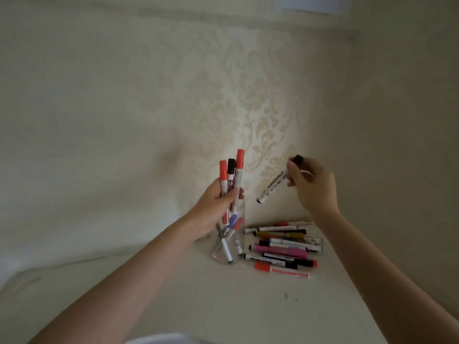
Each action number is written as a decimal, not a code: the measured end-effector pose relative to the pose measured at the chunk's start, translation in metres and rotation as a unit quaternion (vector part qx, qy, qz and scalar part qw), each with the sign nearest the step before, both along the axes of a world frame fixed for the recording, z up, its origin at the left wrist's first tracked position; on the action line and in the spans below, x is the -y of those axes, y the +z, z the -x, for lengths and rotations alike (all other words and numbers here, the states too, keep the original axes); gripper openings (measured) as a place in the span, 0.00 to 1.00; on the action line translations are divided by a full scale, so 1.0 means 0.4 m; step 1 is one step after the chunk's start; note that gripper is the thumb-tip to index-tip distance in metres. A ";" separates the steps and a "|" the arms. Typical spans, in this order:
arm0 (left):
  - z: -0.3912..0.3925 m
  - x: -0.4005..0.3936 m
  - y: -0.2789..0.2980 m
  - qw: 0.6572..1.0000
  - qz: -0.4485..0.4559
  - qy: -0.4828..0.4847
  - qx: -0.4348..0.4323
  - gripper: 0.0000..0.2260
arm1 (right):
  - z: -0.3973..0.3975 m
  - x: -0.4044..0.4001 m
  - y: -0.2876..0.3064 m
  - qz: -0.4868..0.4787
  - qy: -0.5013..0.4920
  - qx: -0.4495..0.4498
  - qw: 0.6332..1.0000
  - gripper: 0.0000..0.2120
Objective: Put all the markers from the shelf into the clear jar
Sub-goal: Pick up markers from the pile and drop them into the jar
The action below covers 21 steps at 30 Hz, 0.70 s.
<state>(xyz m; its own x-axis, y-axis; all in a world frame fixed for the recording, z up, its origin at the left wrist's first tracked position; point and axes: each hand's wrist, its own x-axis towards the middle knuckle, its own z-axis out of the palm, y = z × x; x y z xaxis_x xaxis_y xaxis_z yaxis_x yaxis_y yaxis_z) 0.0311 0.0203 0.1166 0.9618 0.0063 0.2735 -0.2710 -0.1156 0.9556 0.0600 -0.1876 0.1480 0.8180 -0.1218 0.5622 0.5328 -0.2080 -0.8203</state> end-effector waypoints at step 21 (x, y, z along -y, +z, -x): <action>-0.134 -0.036 0.069 0.992 -0.123 -0.021 0.025 0.12 | -0.148 -0.251 0.028 0.065 0.084 -0.060 0.993 0.10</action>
<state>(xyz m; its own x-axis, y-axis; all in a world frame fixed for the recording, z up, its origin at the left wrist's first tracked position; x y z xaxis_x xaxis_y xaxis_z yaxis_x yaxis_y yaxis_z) 0.0848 0.0346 0.1443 0.9451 -0.1054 0.3094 -0.3267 -0.3310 0.8853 0.1191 -0.0873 0.1591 0.8826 0.0892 0.4616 0.4691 -0.2327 -0.8519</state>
